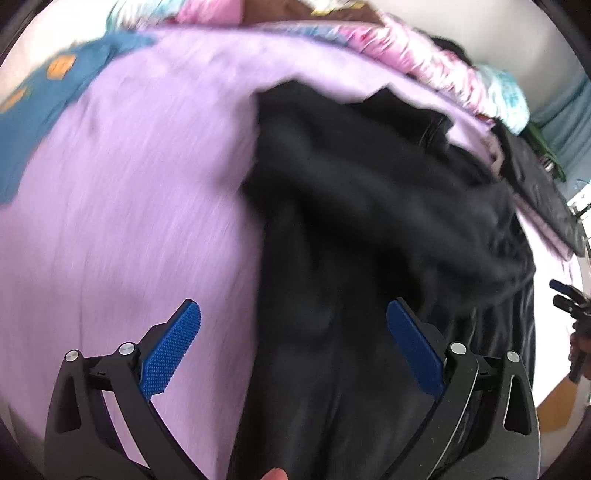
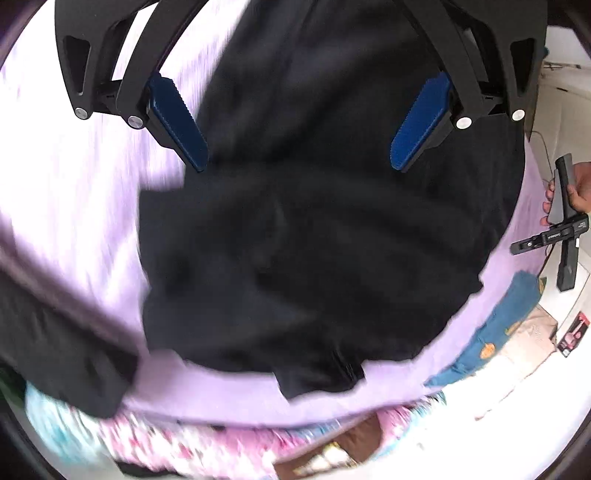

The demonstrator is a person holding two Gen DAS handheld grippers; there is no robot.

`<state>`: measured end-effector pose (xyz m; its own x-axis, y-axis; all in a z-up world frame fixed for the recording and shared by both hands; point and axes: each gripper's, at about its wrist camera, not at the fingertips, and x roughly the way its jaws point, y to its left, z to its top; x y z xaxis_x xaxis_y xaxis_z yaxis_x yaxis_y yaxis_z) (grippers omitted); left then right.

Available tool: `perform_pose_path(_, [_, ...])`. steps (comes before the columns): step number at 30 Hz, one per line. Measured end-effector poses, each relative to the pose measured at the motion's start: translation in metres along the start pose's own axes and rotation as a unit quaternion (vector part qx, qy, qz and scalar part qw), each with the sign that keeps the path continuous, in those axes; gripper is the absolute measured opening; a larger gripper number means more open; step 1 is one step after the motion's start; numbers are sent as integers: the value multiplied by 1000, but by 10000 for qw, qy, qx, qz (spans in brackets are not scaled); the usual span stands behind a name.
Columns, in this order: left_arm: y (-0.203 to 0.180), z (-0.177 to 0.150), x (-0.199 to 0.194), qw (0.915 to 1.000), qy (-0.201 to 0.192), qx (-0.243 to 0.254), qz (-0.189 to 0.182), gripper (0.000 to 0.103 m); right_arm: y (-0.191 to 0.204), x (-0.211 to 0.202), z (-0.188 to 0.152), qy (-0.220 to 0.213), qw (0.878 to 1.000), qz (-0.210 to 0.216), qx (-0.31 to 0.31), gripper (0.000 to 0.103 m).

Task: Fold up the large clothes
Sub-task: 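Move both tools over the jacket toward its hem, then close both grippers on the jacket hem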

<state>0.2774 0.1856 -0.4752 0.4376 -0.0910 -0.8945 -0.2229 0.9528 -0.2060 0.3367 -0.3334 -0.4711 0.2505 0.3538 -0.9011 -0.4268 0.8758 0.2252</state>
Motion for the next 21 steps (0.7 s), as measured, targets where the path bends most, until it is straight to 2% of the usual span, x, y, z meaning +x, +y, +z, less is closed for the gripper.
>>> perform_pose_path(6, [21,-62,-4,9987,470,-171,-78,97,-18,-2,-75,586,9965,-348,482,97])
perform_pose_path(9, [30,-88,-4,9967,666,-462,-102,97,-22,-3,-101,722,9934,-399,796,97])
perform_pose_path(14, [34,-123,-5,9940,934,-565,-73,97,-15,1,-129,927,9896,-549,954,97])
perform_pose_path(21, [30,-159,-1,9900,1264,-590,-221,97,14,14,-161,1245,9859,-392,1043,97])
